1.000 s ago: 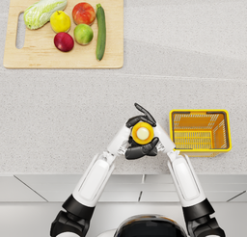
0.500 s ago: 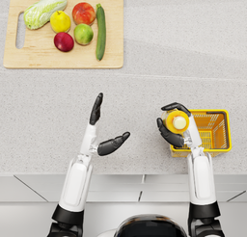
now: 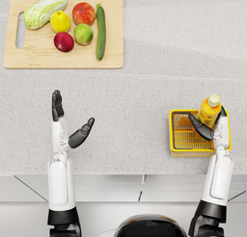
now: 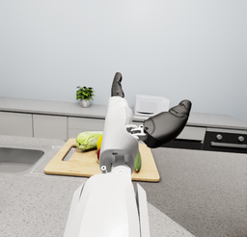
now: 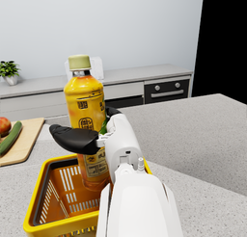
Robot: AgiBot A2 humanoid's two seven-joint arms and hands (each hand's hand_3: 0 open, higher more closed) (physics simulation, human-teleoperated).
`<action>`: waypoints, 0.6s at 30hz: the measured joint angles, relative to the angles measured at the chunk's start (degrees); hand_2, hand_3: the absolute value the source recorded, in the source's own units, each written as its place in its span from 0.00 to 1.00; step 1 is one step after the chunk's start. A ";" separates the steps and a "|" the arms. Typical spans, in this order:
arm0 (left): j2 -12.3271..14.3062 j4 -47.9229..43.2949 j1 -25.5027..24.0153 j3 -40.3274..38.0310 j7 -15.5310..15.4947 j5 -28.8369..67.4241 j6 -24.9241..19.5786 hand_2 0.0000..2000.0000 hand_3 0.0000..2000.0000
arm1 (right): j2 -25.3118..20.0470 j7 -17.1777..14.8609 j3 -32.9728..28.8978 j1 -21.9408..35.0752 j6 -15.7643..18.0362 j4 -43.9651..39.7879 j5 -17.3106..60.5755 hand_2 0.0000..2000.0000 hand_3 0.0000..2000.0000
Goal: Pick up the lemon tea and place it into the yellow basket
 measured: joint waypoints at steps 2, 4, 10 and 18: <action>0.12 0.23 0.83 0.15 0.00 0.00 0.00 0.00 0.00 | -0.04 6.77 0.25 -0.39 -3.00 1.17 -0.01 0.00 0.00; 0.21 0.99 2.69 0.01 0.00 0.01 0.00 0.00 0.00 | 0.00 10.24 0.65 -0.52 -4.54 5.09 -0.01 0.00 0.00; -0.42 7.07 10.87 -4.42 0.00 0.00 0.00 0.00 0.00 | 1.84 13.42 -1.59 3.14 -5.94 10.79 -0.01 0.00 0.00; -0.50 10.16 12.16 -6.86 0.00 -0.02 0.00 0.00 0.00 | 2.20 13.88 -3.34 3.95 -6.14 8.67 -0.01 0.00 0.00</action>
